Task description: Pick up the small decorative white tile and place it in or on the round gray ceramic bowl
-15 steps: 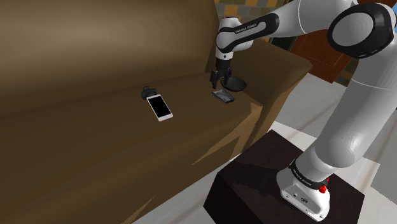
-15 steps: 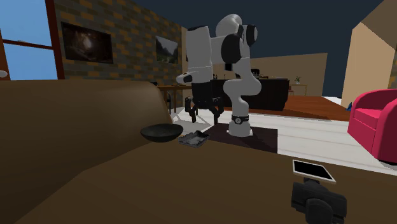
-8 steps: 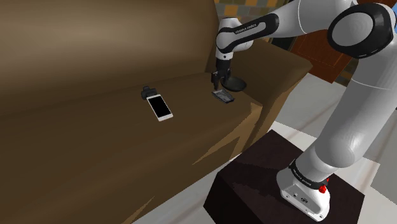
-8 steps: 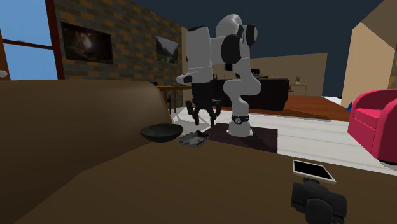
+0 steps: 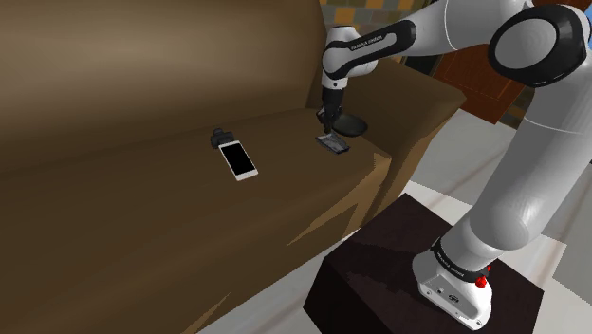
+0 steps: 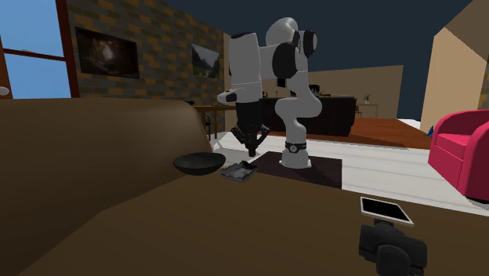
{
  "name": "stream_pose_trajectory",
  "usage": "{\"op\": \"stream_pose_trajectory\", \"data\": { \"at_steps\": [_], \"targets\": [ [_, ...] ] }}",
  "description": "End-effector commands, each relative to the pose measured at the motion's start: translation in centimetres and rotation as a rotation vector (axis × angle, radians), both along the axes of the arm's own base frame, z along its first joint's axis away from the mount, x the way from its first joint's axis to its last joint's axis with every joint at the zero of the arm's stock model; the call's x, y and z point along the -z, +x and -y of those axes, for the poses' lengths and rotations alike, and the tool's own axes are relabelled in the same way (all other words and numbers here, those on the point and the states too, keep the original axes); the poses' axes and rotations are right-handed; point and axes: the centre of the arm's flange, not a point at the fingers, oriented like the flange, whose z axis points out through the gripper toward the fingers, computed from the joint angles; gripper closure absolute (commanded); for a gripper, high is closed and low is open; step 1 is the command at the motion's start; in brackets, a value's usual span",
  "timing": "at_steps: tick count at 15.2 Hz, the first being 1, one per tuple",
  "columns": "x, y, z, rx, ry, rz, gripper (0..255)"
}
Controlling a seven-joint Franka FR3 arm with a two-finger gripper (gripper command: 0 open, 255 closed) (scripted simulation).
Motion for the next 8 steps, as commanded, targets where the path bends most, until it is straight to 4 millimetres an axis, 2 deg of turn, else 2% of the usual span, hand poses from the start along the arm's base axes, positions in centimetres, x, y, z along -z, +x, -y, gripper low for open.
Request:
{"op": "stream_pose_trajectory", "data": {
  "at_steps": [1, 2, 8],
  "targets": [
    [0.0, 0.0, 0.0, 0.0, 0.0, 0.0, 255],
    [0.0, 0.0, 0.0, 0.0, 0.0, 0.0, 0],
    [2.3, -3.8, 7.6, 0.108, 0.047, 0.008, 0]
  ]
}}
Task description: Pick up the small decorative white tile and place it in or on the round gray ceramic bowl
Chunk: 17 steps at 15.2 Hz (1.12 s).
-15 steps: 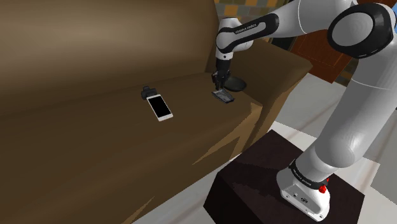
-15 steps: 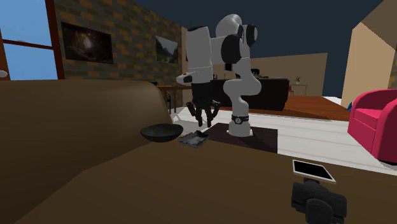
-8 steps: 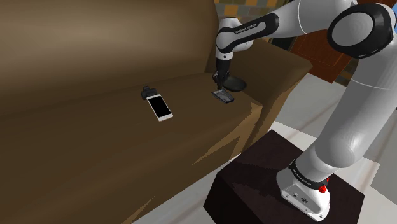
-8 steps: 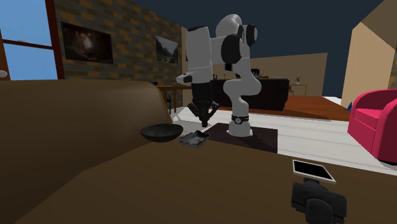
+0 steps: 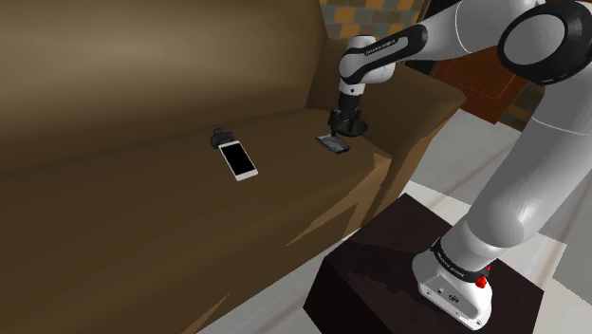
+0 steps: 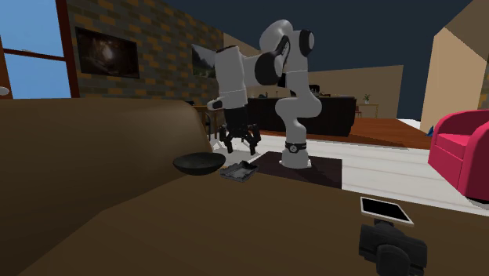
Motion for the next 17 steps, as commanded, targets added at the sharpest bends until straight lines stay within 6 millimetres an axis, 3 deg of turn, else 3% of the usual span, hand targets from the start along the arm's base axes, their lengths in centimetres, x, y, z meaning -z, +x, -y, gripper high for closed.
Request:
{"op": "stream_pose_trajectory", "data": {
  "at_steps": [1, 2, 10, 17],
  "targets": [
    [0.9, -1.2, 2.6, 0.036, 0.016, 0.004, 0],
    [1.2, -1.7, 3.4, 0.049, 0.021, 0.004, 0],
    [5.1, -2.2, 3.0, 0.049, 0.021, 0.004, 0],
    [5.1, -2.2, 3.0, 0.049, 0.021, 0.004, 0]
  ]
}}
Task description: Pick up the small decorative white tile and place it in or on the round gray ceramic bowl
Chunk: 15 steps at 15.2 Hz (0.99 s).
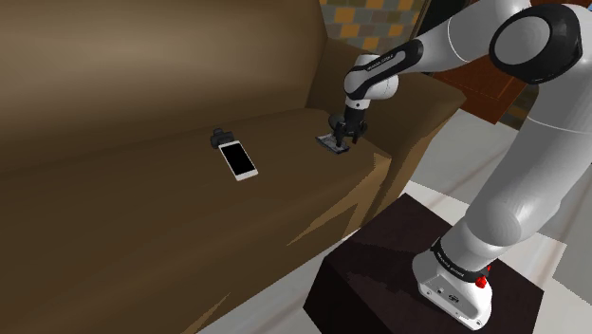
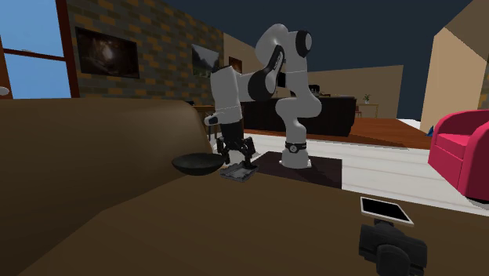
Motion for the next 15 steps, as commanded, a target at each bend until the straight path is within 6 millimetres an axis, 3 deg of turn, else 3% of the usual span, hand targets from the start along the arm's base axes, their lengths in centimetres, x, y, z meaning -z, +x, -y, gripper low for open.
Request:
{"op": "stream_pose_trajectory", "data": {
  "at_steps": [1, 10, 15],
  "targets": [
    [0.0, 0.0, 0.0, 0.0, 0.0, 0.0, 255],
    [0.0, 0.0, 0.0, 0.0, 0.0, 0.0, 255],
    [-2.6, 0.0, 0.0, 0.0, 0.0, 0.0, 255]
  ]
}}
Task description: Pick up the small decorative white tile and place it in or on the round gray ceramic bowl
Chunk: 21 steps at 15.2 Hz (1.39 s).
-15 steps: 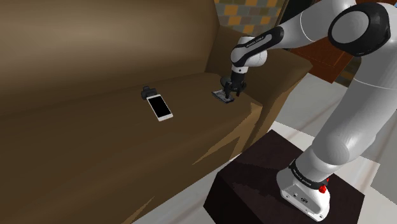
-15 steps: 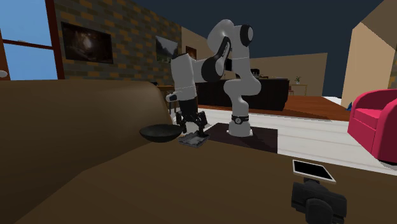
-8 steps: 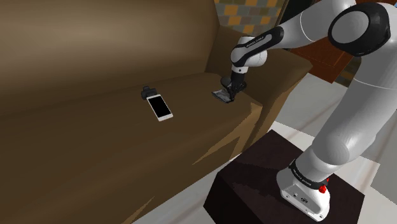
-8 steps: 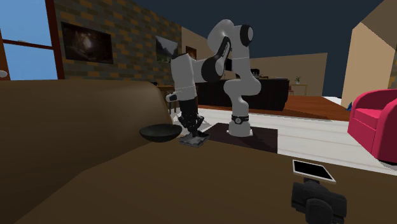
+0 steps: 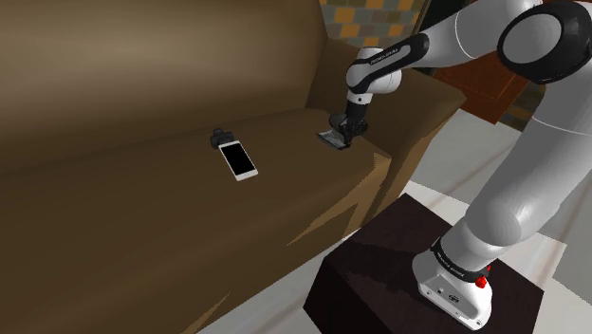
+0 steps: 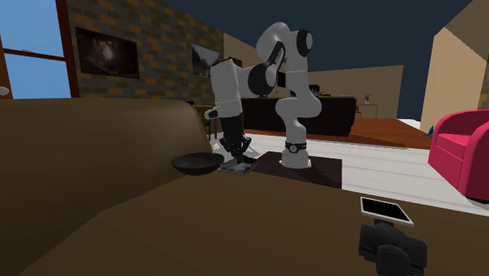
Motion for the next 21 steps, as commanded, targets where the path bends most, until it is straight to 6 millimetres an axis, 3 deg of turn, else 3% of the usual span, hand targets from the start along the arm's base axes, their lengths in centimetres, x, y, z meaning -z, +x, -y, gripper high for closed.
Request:
{"op": "stream_pose_trajectory", "data": {
  "at_steps": [1, 19, 21],
  "targets": [
    [-1.1, 0.1, 0.0, 0.0, 0.0, 0.0, 255],
    [-10.3, 0.1, 0.0, 0.0, 0.0, 0.0, 255],
    [-10.5, 0.9, 2.5, 0.0, 0.0, 0.0, 255]
  ]
}}
